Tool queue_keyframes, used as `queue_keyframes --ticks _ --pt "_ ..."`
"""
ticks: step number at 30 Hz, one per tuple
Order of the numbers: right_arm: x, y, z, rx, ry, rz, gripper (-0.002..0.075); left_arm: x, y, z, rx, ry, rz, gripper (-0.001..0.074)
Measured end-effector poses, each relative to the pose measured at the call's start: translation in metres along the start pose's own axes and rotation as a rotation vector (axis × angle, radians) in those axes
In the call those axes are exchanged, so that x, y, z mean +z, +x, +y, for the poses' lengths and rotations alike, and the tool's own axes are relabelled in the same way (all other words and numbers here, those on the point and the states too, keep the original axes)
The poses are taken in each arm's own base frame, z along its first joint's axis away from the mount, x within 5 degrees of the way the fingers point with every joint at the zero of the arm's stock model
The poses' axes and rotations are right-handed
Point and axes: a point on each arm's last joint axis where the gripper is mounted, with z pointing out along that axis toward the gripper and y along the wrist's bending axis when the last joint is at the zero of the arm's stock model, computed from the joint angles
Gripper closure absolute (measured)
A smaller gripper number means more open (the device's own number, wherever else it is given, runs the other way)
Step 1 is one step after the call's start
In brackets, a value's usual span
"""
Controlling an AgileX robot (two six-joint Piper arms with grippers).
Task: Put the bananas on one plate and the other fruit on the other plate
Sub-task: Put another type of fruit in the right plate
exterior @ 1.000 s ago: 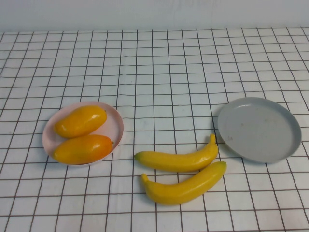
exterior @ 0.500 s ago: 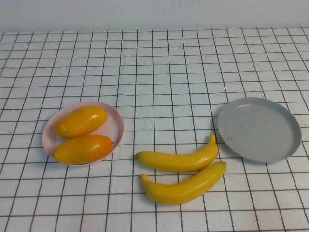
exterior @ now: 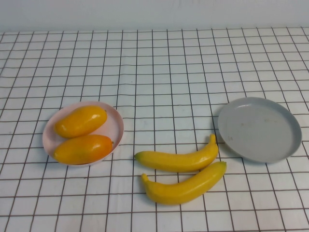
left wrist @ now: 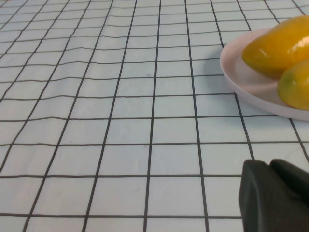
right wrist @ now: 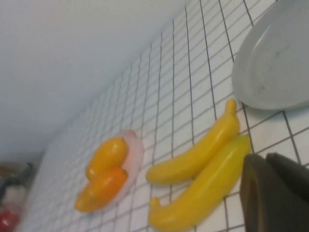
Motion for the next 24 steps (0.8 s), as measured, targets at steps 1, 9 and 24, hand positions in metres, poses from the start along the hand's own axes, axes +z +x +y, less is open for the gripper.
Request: queue_keyframes --ticks 1,9,24 --pt "-0.001 -0.005 0.008 -0.062 0.026 0.038 0.0742 0.0 0.0 0.0 0.0 0.0 0.0 0.0738" --pt "0.011 -0.065 0.071 -0.576 0.126 0.26 0.0742 0.0 0.0 0.0 0.0 0.0 0.0 0.0738" --pt "0.084 -0.11 0.109 -1.042 0.023 0.732 0.0742 0.0 0.0 0.0 0.0 0.0 0.0 0.0738"
